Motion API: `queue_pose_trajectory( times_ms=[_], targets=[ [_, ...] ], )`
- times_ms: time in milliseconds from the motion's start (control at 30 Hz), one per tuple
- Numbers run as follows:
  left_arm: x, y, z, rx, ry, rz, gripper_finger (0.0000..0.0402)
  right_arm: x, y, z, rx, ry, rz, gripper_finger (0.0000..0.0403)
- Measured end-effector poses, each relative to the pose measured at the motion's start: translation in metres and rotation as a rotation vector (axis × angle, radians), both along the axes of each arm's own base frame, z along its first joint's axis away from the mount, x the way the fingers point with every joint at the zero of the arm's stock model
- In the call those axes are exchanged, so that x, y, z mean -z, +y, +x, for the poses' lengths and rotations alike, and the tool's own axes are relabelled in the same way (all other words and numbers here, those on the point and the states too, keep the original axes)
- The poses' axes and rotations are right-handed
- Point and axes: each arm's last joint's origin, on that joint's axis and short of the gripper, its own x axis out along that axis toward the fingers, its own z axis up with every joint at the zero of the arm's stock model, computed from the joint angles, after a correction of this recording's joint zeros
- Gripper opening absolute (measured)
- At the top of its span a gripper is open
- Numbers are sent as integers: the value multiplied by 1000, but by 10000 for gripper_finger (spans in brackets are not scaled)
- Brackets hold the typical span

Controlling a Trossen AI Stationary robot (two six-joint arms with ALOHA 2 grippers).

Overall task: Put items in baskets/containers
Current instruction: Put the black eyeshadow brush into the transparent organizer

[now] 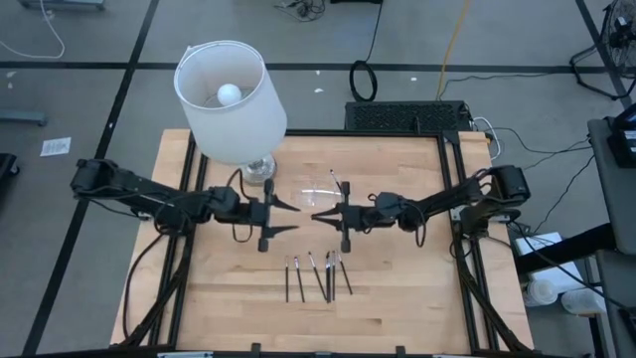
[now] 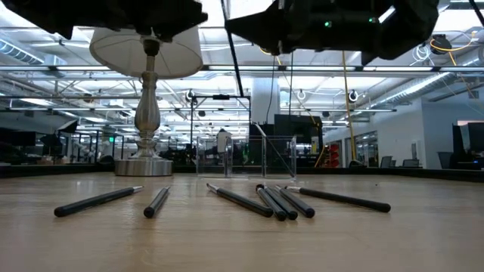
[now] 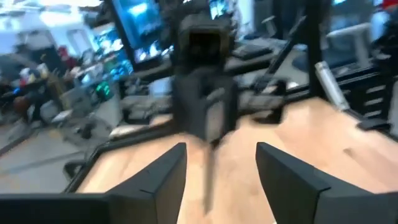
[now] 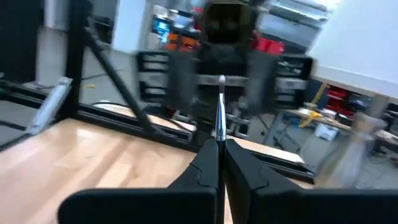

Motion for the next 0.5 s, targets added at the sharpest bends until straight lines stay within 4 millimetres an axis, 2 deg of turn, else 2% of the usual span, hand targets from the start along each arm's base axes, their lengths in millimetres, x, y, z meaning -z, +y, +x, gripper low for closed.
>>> queue_pose_trajectory(
  times_ms=[367, 500],
  targets=[
    [-5, 2, 2, 11, -63, 39, 207, 9, -9, 32, -15, 3, -9, 0],
    [-5, 7, 3, 7, -62, 30, 207, 7, -9, 34, -14, 0, -20, 0]
  ],
)
